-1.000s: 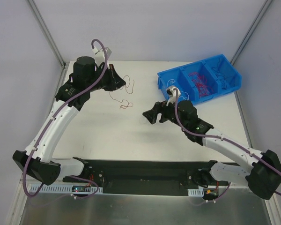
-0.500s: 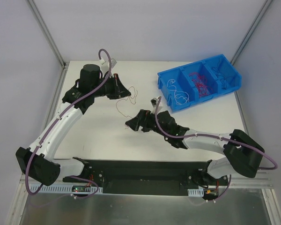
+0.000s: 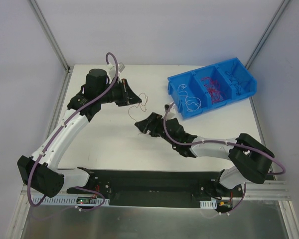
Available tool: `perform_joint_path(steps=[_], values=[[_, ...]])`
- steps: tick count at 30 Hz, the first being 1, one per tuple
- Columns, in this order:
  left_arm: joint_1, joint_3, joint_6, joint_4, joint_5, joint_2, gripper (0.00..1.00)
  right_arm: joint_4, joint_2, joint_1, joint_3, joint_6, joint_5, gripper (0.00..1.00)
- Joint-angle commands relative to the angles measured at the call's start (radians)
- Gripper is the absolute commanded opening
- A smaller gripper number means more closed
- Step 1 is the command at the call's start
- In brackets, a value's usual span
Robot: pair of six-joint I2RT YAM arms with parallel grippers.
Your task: Untangle the cables
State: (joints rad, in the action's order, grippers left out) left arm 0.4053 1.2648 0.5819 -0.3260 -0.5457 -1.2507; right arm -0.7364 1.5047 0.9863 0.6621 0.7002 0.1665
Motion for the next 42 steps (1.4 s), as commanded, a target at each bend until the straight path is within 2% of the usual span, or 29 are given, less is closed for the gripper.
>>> perform_joint_path(steps=[1,13,16,28,32,35,38,42], values=[[0.000,-0.001,0.022,0.039,-0.048,0.008,0.00,0.048,-0.060,0.003,-0.018,0.051,0.088,0.85],[0.000,-0.002,0.021,0.044,-0.053,0.013,0.00,0.092,-0.063,0.002,-0.032,0.062,0.093,0.83],[0.000,-0.002,0.021,0.045,-0.057,0.013,0.00,0.133,-0.047,0.002,-0.019,0.045,0.100,0.89],[0.001,-0.004,0.026,0.050,-0.072,0.008,0.00,0.229,-0.029,-0.003,0.033,-0.044,0.099,0.96],[0.003,-0.007,0.030,0.053,-0.076,0.004,0.00,0.137,-0.017,-0.008,0.018,-0.051,0.077,0.96],[0.003,-0.008,0.036,0.058,-0.080,0.002,0.00,0.068,0.009,-0.009,0.028,-0.042,0.042,0.93],[0.003,-0.010,0.036,0.059,-0.082,0.000,0.00,0.022,0.038,-0.012,0.044,-0.008,0.012,0.86],[0.001,-0.012,0.038,0.062,-0.086,-0.003,0.00,-0.026,0.064,-0.020,0.041,0.042,-0.005,0.67]])
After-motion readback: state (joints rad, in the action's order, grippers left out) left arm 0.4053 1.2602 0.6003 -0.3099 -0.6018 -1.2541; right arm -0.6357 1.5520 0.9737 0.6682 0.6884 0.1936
